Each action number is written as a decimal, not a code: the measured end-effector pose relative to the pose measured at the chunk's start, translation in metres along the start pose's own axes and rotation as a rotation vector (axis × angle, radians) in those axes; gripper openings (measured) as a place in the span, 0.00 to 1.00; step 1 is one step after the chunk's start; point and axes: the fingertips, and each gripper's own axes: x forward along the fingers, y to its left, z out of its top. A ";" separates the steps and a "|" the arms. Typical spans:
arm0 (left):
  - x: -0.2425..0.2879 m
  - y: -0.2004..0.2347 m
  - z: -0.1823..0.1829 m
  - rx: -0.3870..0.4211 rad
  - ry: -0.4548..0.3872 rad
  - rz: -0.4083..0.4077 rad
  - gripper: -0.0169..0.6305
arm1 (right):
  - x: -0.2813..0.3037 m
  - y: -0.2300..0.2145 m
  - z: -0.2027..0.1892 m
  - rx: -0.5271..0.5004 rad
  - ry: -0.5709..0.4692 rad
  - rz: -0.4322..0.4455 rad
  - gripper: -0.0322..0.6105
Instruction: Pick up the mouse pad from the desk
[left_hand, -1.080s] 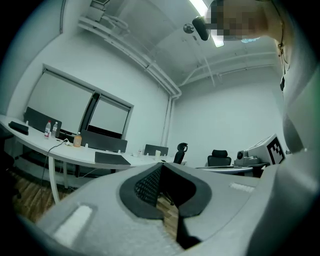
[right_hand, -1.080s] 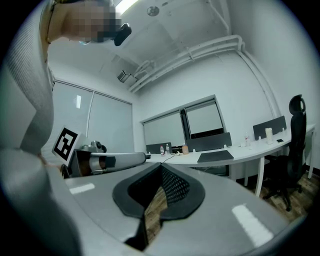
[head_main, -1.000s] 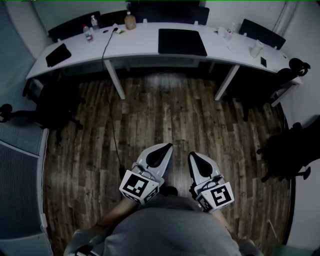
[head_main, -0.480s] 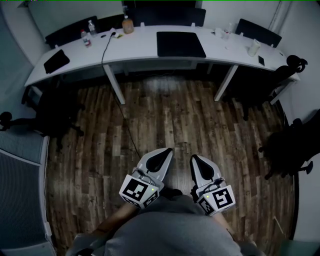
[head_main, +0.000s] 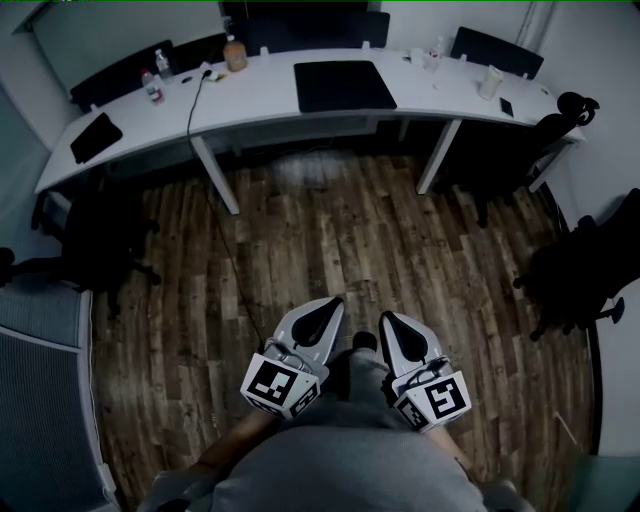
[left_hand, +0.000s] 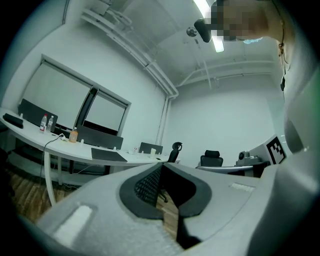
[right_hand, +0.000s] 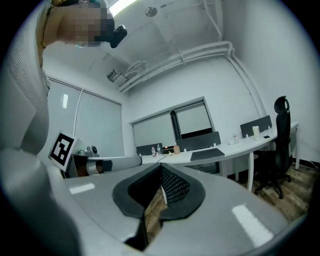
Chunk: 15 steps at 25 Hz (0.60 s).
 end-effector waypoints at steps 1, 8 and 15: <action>0.001 0.000 0.000 -0.003 0.001 -0.002 0.03 | -0.001 -0.001 -0.002 -0.003 0.005 -0.005 0.04; 0.009 0.014 0.006 0.021 -0.008 0.009 0.03 | 0.012 -0.007 -0.002 0.000 0.003 -0.005 0.04; 0.030 0.036 0.016 0.038 -0.026 0.033 0.03 | 0.039 -0.027 0.006 0.007 -0.018 0.007 0.04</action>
